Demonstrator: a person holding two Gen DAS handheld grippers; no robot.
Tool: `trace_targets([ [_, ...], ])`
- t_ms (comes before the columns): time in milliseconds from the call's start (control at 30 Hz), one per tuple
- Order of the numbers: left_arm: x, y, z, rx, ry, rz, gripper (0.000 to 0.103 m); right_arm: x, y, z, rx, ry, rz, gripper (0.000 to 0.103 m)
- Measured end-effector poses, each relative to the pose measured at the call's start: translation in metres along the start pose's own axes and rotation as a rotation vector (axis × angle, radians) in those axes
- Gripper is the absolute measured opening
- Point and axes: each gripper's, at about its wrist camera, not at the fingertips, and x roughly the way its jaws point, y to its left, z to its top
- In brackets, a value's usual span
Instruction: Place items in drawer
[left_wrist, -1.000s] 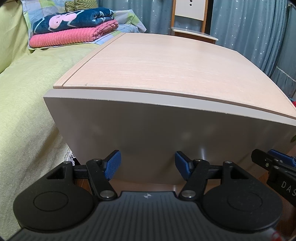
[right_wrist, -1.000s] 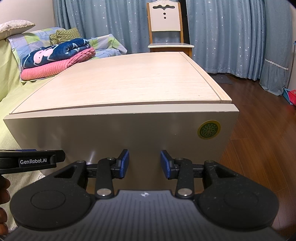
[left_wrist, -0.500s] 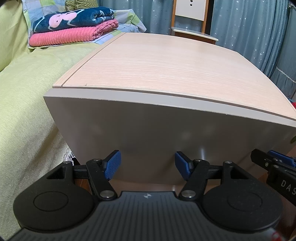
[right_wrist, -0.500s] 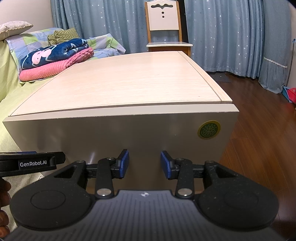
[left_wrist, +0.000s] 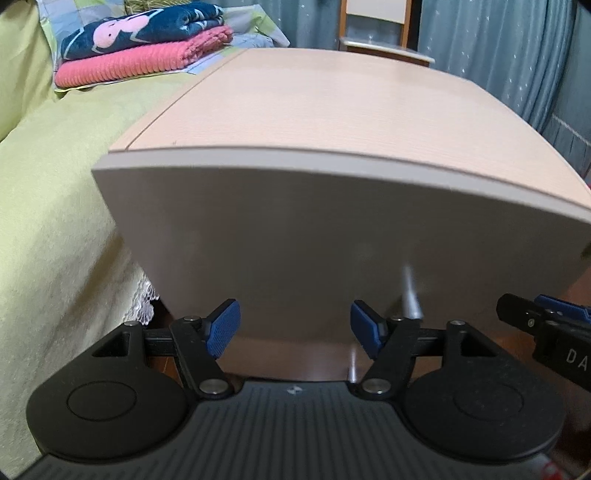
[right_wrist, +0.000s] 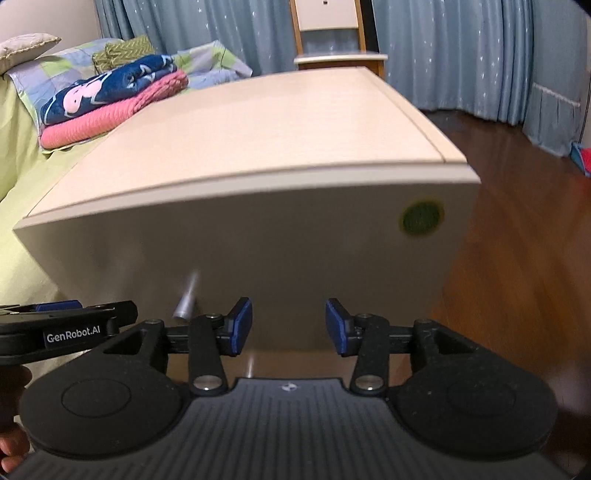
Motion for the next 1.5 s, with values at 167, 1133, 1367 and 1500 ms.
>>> trace_targets([
  [167, -0.018, 0.0, -0.007, 0.011, 0.022, 0.029, 0.075, -0.012, -0.001, -0.004, -0.001, 0.027, 0.02, 0.059],
  [1133, -0.168, 0.003, -0.007, -0.178, 0.004, 0.077, 0.09, -0.142, 0.005, 0.006, -0.114, -0.125, -0.003, 0.102],
  [1367, -0.186, -0.013, -0.007, -0.118, -0.026, 0.144, 0.093, -0.17, -0.015, 0.012, -0.015, -0.13, 0.1, 0.102],
  [1500, -0.198, -0.025, -0.01, -0.069, -0.046, 0.164, 0.093, -0.18, -0.017, 0.011, -0.031, -0.113, 0.099, 0.102],
])
